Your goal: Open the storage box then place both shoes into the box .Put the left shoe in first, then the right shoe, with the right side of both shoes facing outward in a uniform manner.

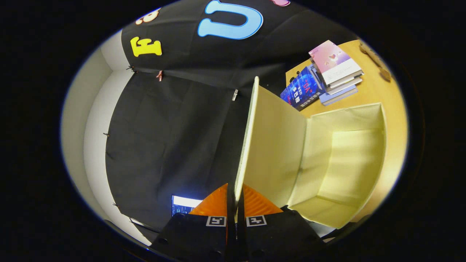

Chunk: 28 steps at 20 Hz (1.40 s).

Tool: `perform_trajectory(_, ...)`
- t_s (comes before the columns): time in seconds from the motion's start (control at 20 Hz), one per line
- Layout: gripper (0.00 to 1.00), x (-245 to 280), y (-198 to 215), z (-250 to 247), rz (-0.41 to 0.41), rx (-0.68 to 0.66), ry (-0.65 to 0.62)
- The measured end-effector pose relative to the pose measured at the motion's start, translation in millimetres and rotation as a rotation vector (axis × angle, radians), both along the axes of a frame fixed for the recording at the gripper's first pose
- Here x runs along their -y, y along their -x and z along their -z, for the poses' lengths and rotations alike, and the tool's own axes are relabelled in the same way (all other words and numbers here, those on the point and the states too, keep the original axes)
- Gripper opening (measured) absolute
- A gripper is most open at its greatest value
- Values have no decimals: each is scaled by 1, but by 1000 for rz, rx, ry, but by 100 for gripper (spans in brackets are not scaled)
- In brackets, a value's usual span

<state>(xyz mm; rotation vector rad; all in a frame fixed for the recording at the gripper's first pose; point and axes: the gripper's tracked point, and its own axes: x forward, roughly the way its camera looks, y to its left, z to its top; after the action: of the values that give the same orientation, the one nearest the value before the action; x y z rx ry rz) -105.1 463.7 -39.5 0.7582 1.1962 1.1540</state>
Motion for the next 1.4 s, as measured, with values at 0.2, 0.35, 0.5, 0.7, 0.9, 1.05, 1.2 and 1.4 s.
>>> perform_trajectory(0.2, 5, -47, 13, 7, -31, 15, 24)
perform_trajectory(0.35, 6, -77, 19, 18, -33, 9, 40)
perform_trajectory(0.5, 7, -95, 25, 28, -49, 15, 53)
perform_trajectory(0.7, 26, -99, 25, 38, -58, 67, 78)
perform_trajectory(0.9, 98, -71, 5, 48, -17, 202, 149)
perform_trajectory(1.05, 98, -28, -18, 46, 39, 342, 211)
perform_trajectory(1.2, 98, 31, -45, 47, 115, 486, 311)
perform_trajectory(1.4, 98, 135, -81, 67, 216, 644, 517)
